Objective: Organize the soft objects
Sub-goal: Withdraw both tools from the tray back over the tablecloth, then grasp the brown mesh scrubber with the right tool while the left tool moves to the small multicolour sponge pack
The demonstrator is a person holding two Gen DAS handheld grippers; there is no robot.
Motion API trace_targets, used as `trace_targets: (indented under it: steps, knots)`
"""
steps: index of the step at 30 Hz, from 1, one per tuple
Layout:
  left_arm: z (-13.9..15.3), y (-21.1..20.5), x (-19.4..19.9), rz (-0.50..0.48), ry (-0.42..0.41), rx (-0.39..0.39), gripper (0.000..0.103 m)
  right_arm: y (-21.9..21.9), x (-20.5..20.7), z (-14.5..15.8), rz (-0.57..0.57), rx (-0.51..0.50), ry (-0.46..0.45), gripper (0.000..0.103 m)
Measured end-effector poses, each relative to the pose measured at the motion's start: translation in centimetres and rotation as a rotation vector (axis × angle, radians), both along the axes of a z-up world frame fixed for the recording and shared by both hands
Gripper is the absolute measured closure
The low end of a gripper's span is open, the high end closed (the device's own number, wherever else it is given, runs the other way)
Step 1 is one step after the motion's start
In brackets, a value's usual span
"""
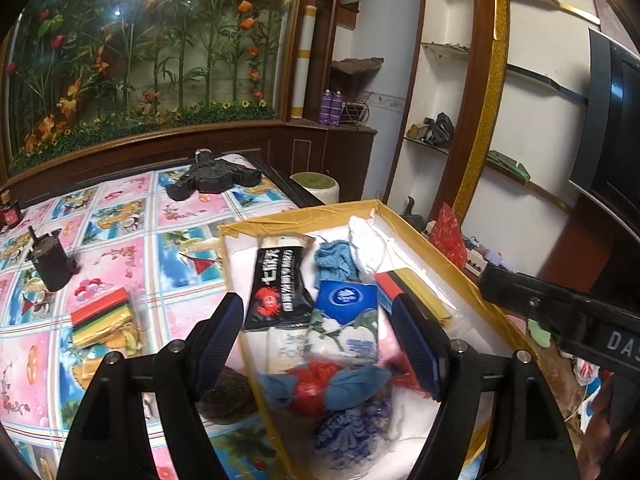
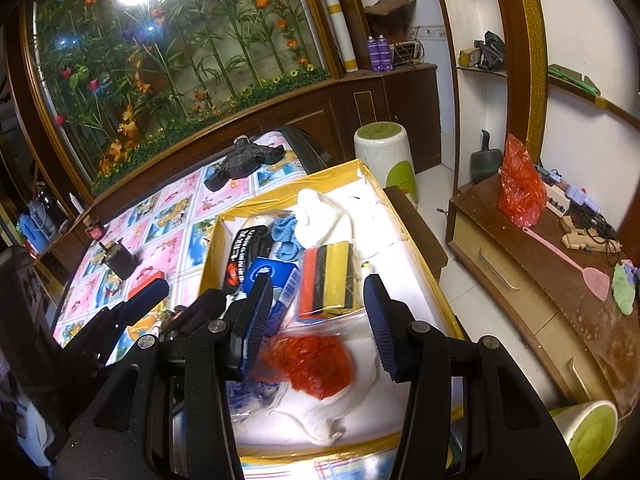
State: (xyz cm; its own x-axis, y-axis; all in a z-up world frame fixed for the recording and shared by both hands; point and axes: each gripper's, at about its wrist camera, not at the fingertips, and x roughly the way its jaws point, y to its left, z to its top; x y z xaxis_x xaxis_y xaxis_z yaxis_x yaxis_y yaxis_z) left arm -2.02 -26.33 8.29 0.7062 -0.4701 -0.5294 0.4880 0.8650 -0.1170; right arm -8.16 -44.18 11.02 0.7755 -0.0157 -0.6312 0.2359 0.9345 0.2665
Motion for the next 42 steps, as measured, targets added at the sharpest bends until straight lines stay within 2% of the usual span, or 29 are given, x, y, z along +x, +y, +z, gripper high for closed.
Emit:
trace_targets:
  steps: [5, 13, 18, 22, 27, 30, 32, 36, 42]
  knots:
    - [-0.1, 3.1, 0.6, 0.050, -0.001, 0.006, 0.026, 1.1, -0.9, 0.7, 0.023, 0.004, -0.022, 0.056]
    - [-0.4, 10.2, 1.3, 0.168, 0.033, -0.031, 0.026, 4.6, -0.4, 0.3, 0.133, 0.014, -0.020, 0.056]
    - [-1.5, 14.5, 0.9, 0.229, 0.070, -0.015, 0.026, 7.8, 0.7, -0.2, 0.216, 0.018, -0.018, 0.056]
    - [-1.7, 17.9, 1.0, 0.301, 0.065, 0.012, 0.026, 10.7, 2.3, -0.9, 0.284, 0.030, -0.005, 0.056]
    - [-2.2, 22.0, 2.2, 0.392, 0.092, -0.032, 0.026, 14.1, 4.1, -2.1, 0.356, 0.034, 0.034, 0.056]
    - [-2.5, 23.4, 3.0, 0.409, 0.140, -0.095, 0.026, 15.6, 4.8, -2.2, 0.377, 0.011, 0.049, 0.054]
    - [-2.6, 23.7, 3.2, 0.410, 0.149, -0.108, 0.026, 16.2, 5.3, -2.2, 0.382, -0.008, 0.061, 0.038]
    - [-2.7, 24.3, 3.0, 0.449, 0.140, -0.098, 0.026, 17.4, 6.0, -2.3, 0.415, -0.030, 0.077, 0.037]
    - [-3.6, 25.8, 3.9, 0.470, 0.221, -0.151, 0.026, 18.9, 7.6, -2.4, 0.445, -0.100, 0.119, 0.037]
